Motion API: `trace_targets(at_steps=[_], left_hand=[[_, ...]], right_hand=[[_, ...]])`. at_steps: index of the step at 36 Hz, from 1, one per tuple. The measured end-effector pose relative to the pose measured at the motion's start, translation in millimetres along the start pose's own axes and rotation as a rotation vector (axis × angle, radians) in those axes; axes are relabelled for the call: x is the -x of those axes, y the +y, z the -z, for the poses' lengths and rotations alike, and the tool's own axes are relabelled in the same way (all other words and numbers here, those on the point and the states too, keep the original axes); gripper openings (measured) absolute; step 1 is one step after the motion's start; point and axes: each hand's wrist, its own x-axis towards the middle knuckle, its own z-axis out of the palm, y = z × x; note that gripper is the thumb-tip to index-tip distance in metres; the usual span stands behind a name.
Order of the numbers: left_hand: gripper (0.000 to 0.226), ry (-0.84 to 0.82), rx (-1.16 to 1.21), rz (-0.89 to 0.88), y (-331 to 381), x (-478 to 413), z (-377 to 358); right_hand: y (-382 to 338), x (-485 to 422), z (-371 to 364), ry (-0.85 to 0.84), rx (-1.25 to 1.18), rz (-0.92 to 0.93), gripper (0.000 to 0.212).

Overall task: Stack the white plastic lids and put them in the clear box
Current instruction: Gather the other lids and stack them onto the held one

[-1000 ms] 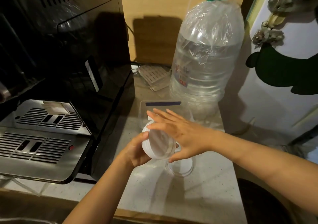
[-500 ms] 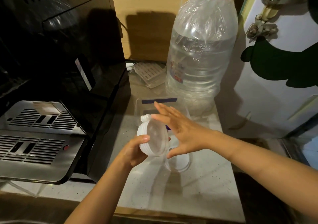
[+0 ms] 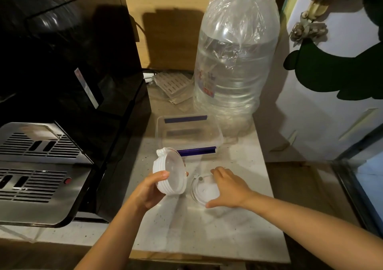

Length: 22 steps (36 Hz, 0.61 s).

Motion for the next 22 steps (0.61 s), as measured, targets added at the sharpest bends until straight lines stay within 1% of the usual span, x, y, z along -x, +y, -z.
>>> trace_targets(at_steps=[7,10,14,18,22], left_hand=[[0.1,0.026,0.003,0.017,-2,0,-1],[0.1,0.033,0.014,0.021,-3,-1,0],[0.101,0.03,0.038,0.027,-6,-3,3],[0.1,0.032,0.056,0.021,-5,-4,3],[0.102,0.034,0.052,0.017,-5,-6,7]], right_hand=[[-17,-7,-21,0.072,-0.005,-0.056,0.095],[-20,-9,-24,0.098,-0.016,-0.068,0.089],[-20,-10,-24,0.101,-0.041,-0.076,0.084],[-18,-11,-22,0.094,-0.06,-0.094,0.083],[-14,-9,-11,0.129,-0.135,-0.134,0.083]])
